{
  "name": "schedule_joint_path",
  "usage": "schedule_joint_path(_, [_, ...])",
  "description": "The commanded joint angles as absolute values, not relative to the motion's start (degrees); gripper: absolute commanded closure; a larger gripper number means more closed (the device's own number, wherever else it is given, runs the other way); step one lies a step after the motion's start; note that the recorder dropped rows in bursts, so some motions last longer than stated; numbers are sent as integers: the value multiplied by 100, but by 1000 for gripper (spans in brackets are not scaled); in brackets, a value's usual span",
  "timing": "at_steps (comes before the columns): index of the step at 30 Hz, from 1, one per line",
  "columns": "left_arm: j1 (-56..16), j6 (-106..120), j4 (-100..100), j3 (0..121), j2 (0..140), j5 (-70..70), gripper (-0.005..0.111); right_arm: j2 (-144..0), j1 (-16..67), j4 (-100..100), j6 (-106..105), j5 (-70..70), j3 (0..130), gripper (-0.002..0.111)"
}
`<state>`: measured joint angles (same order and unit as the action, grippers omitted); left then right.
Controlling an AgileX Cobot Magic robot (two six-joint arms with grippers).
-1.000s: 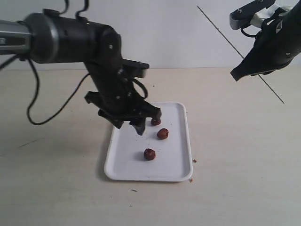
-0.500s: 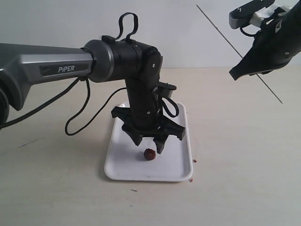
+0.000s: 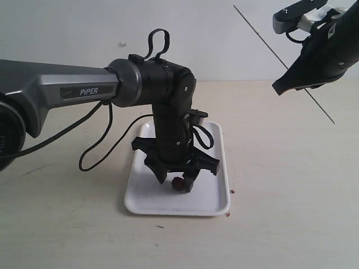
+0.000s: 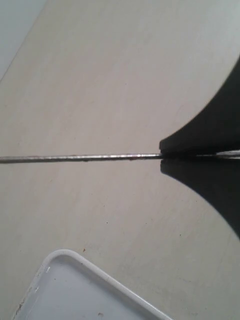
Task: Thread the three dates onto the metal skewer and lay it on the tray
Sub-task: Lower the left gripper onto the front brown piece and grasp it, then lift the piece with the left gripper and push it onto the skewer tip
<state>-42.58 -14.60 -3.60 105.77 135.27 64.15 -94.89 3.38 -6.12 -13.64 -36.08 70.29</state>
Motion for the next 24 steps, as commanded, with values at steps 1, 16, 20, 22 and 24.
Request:
schedule_joint_path(1, [-4357, -1518, -399, 10613, 13650, 6438, 49, -9488, 301, -595, -1394, -3461, 7019, 108])
schedule_joint_path(16, [-4287, -722, -533, 10613, 13490, 6764, 80, -9488, 301, -585, -1368, -3416, 7019, 108])
schedule_joint_path(20, [-3984, -235, -982, 10613, 13051, 6785, 80, -9488, 301, -438, -1466, -3437, 7019, 108])
schedule_joint_path(22, [-3744, 189, -1460, 10613, 12790, 6845, 80, -9488, 301, -438, -1610, -3534, 7019, 108])
schedule_joint_path(24, [-3445, 634, -2069, 10613, 12576, 6996, 80, -9488, 301, -423, -1826, -3653, 7019, 108])
